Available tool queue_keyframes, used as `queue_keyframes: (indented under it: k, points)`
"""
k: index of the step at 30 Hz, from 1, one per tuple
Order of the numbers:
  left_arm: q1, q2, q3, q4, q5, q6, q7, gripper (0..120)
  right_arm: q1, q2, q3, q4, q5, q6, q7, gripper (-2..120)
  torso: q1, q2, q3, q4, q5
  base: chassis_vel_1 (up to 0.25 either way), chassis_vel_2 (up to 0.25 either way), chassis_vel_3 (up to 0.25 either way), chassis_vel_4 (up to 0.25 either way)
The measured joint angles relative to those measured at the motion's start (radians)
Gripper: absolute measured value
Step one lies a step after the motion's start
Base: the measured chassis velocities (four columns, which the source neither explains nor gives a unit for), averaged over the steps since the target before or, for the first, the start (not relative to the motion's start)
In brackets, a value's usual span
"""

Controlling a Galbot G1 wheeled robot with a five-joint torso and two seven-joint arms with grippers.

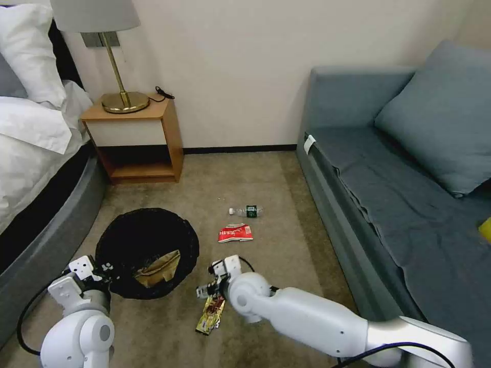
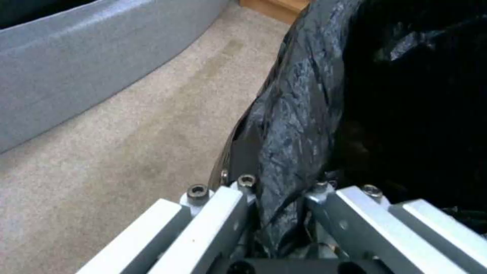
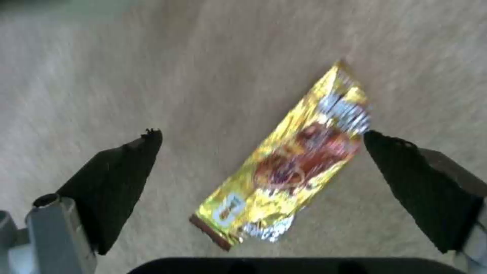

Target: Pick up the trash bin, then pick up the garbage on the floor and place it into the trash bin.

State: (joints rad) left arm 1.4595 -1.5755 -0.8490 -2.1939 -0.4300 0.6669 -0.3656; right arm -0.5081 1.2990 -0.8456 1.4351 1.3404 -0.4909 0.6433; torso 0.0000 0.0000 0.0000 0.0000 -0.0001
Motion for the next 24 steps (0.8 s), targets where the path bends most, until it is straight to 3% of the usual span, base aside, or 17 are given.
queue_keyframes:
  k: [14, 24]
  points:
    - [0.003, -0.011, 0.001, 0.003, 0.015, -0.007, 0.002, 2, -0.02, 0.09, -0.074, -0.207, -0.097, 0.052, -0.072, 100, 0.0, 0.0, 0.0, 0.0, 0.0001, 0.0, 0.0, 0.0, 0.0]
    - [0.003, -0.019, 0.009, 0.005, 0.027, -0.007, 0.003, 2, -0.043, 0.106, -0.08, -0.271, -0.188, 0.079, -0.107, 100, 0.0, 0.0, 0.0, -0.0002, 0.0001, 0.0, 0.0, 0.0, 0.0]
